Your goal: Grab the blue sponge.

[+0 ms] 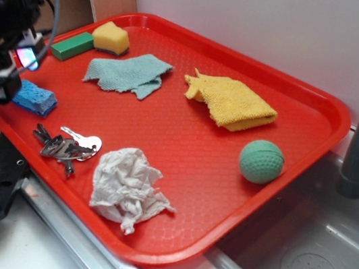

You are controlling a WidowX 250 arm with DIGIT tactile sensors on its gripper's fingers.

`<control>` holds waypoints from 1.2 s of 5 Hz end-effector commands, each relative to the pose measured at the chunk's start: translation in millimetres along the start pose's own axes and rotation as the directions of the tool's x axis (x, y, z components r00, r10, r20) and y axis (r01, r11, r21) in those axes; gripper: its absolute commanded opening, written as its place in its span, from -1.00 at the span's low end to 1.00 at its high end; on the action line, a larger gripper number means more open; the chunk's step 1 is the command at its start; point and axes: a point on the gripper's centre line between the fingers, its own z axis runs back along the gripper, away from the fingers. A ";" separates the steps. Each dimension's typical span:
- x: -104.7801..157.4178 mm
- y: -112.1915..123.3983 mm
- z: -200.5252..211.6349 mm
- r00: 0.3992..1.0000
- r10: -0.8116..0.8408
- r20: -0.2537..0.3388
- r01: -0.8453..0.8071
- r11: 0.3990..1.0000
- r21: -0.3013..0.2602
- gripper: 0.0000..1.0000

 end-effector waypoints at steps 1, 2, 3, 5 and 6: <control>16.6 -5.6 -39.2 0.995 -0.058 -0.084 0.057 0.998 -0.015 -1.00; 16.7 -5.3 -30.4 0.997 -0.038 -0.064 0.038 0.999 0.000 -1.00; 36.8 5.0 14.1 0.997 0.049 -0.054 -0.048 0.999 0.012 -1.00; 97.0 2.4 98.9 0.909 0.415 -0.030 -0.403 0.896 0.188 -1.00; 136.4 -4.8 120.8 0.878 0.478 -0.015 -0.467 0.864 0.189 -1.00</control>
